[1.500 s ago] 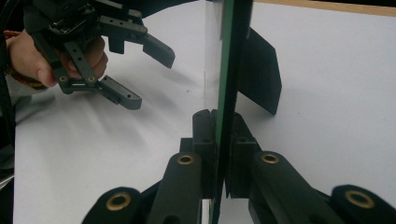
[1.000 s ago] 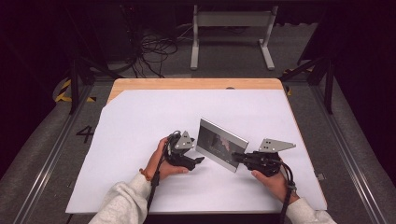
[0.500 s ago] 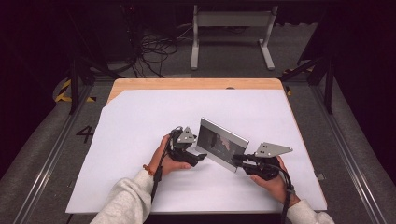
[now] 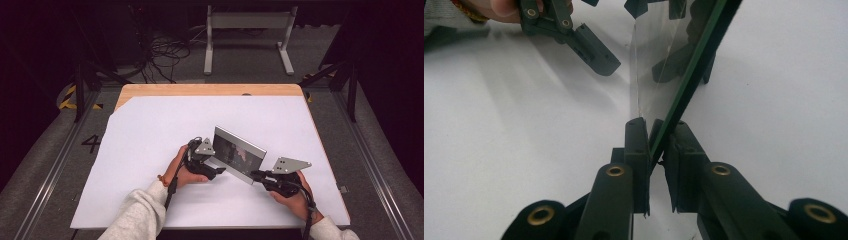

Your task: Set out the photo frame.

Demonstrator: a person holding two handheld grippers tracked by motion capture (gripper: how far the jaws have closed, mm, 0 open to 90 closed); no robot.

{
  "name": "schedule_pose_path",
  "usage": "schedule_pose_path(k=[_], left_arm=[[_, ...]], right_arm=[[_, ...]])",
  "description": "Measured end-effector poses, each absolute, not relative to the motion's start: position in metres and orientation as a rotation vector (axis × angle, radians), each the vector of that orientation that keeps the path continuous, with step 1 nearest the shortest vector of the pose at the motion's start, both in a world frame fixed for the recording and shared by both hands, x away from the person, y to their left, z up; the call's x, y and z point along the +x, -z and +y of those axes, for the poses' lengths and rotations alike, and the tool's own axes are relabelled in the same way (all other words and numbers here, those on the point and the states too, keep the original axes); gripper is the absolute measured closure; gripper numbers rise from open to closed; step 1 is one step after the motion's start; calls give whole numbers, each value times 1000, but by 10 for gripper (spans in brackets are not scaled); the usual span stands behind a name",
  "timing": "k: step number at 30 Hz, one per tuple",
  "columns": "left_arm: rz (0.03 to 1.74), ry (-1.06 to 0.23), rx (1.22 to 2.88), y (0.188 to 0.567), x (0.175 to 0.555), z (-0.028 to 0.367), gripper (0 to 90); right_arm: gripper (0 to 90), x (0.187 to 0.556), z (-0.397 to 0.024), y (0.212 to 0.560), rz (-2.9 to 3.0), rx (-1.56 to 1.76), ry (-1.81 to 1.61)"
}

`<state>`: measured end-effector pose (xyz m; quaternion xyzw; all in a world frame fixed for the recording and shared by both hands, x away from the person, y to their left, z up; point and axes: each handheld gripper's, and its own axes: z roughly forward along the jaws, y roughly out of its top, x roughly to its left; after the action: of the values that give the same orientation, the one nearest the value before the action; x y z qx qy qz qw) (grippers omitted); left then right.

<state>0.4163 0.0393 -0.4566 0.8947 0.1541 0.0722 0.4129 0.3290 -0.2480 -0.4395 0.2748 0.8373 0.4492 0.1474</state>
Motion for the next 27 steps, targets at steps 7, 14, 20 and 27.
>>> schedule_pose_path(k=[7,14,20,27], left_arm=[[388,-189,2258,457,417,38,234],[391,-158,2256,459,420,30,204],[394,-135,2243,458,422,35,279],[383,-137,2266,455,419,38,324]], right_arm=[[813,330,-248,439,2405,794,-1290],[821,331,-247,438,2416,779,-1283],[825,332,-248,438,2416,783,-1279],[828,335,-250,437,2403,805,-1272]])
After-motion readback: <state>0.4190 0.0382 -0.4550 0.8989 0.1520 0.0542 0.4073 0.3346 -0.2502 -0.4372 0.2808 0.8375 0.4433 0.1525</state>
